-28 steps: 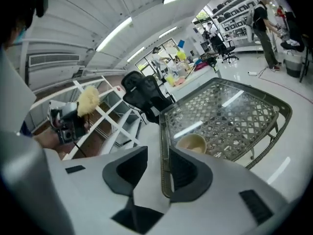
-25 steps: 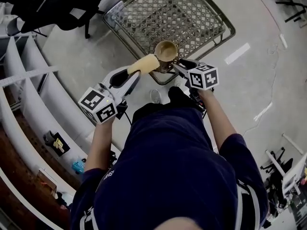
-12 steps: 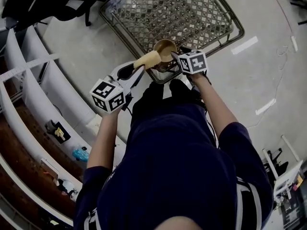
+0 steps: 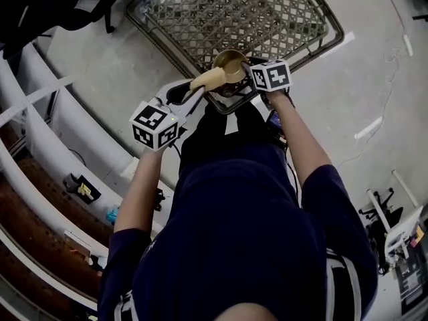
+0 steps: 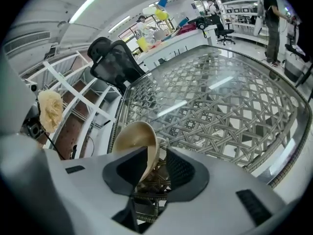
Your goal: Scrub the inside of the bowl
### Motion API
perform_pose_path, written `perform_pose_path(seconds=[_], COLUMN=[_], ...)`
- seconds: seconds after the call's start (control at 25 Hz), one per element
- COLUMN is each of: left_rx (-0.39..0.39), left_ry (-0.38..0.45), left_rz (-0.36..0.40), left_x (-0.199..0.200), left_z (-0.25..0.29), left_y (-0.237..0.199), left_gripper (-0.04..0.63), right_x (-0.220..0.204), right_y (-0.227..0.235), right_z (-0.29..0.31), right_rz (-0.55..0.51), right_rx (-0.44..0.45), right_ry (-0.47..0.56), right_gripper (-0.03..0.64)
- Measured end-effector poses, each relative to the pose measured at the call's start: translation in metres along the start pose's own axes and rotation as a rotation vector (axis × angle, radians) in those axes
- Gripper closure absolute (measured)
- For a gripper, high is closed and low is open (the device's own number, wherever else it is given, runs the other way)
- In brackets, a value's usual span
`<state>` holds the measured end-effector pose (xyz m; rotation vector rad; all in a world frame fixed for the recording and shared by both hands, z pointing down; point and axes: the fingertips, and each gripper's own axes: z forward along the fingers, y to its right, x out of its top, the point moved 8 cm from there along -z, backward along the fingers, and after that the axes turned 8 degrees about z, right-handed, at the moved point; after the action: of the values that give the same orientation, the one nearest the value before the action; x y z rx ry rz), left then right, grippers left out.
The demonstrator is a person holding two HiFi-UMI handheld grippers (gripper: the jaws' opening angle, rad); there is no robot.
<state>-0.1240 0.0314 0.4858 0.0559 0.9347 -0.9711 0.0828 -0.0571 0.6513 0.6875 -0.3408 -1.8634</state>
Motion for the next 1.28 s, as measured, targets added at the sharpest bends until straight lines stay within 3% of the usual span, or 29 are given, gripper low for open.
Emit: perform_pose_path(seconds=[0.36, 0.52, 0.6, 0.72, 1.04, 1.16, 1.28], left_rx=[-0.018, -0.013, -0.001, 0.040, 0.135, 0.183, 0.260], left_ry=[-0.002, -0.017, -0.039, -0.097, -0.227, -0.259, -0.279], left_rz=[0.021, 0.081, 0.150, 0.347, 1.084, 1.230, 1.287], left_x=[0.001, 0.008, 0.015, 0.033, 0.087, 0.101, 0.116], left_z=[-0.012, -0.018, -0.020, -0.020, 0.006, 0.019, 0.026], left_y=[-0.012, -0.007, 0.000, 0.018, 0.080, 0.091, 0.092], left_gripper=[0.509, 0.509, 0.509, 0.509, 0.509, 0.509, 0.509], right_x=[0.002, 0.012, 0.024, 0.043, 0.070, 0.069, 0.067], right_y=[-0.007, -0.024, -0.039, -0.067, -0.120, -0.126, -0.125], right_z=[0.005, -0.016, -0.037, -0.074, -0.162, -0.181, -0.187], right_rz=[-0.025, -0.030, -0.065, -0.153, -0.339, -0.357, -0.369], right_rx=[-0.067, -0.060, -0.063, -0.069, -0.126, -0.145, -0.158], right_ry=[-0.020, 0.035, 0.079, 0.157, 0.342, 0.376, 0.383], right_gripper=[0.597, 0.600, 0.600, 0.600, 0.601, 0.601, 0.601])
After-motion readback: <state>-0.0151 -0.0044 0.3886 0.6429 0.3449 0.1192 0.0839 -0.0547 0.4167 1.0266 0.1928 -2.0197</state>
